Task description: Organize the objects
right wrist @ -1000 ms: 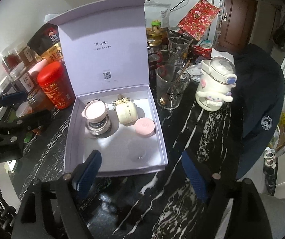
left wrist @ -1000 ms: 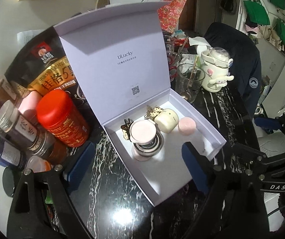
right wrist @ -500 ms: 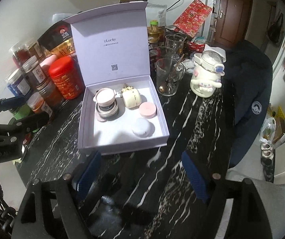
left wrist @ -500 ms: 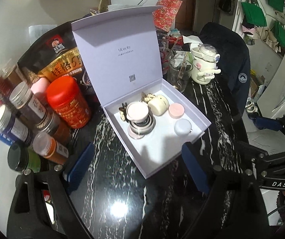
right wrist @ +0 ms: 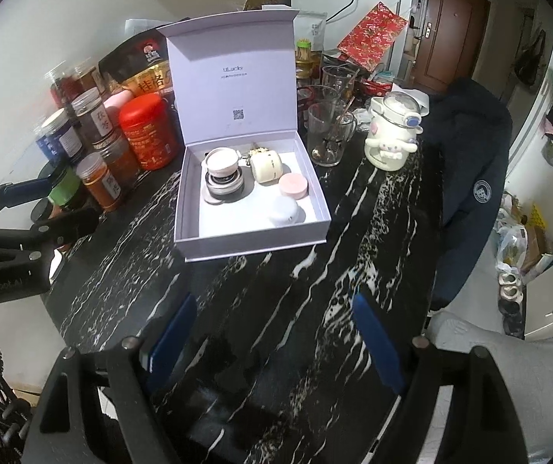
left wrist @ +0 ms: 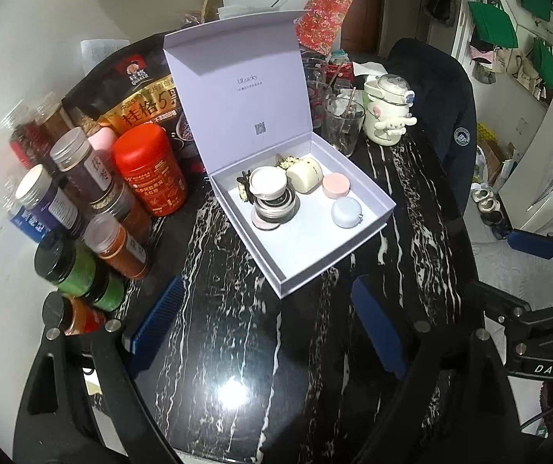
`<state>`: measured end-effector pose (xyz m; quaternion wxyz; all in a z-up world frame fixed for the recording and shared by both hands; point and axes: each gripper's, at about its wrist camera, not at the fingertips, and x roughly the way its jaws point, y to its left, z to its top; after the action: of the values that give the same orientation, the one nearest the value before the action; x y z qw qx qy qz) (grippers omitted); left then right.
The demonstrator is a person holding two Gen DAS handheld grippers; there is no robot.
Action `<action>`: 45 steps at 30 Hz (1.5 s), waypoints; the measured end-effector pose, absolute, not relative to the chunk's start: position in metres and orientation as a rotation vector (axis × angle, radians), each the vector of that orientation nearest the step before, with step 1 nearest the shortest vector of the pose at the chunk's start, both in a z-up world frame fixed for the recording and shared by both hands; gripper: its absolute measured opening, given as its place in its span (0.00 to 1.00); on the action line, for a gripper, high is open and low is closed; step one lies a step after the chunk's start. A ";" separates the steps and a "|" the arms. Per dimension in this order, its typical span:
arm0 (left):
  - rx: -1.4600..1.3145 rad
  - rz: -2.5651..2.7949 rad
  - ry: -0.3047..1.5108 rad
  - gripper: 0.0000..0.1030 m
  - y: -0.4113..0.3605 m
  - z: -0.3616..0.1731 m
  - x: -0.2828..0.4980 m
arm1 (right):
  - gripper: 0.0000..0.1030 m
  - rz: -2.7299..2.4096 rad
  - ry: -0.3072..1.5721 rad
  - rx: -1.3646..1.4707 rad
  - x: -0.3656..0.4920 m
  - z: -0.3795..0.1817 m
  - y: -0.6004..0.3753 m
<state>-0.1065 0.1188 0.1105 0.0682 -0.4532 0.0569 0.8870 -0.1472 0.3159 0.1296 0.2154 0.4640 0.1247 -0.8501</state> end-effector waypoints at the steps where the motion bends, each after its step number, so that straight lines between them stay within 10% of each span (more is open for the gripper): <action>1: -1.365 2.672 0.172 0.86 0.119 0.112 -0.103 | 0.82 -2.358 0.346 1.285 -0.144 0.130 0.317; 45: -1.413 2.676 0.111 0.91 0.103 0.116 -0.032 | 0.82 -2.340 0.367 1.289 -0.086 0.138 0.325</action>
<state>-0.0318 0.1030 0.1160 0.0567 -0.4658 0.0365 0.8823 -0.0862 0.3246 0.1376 0.2206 0.4663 0.1329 -0.8463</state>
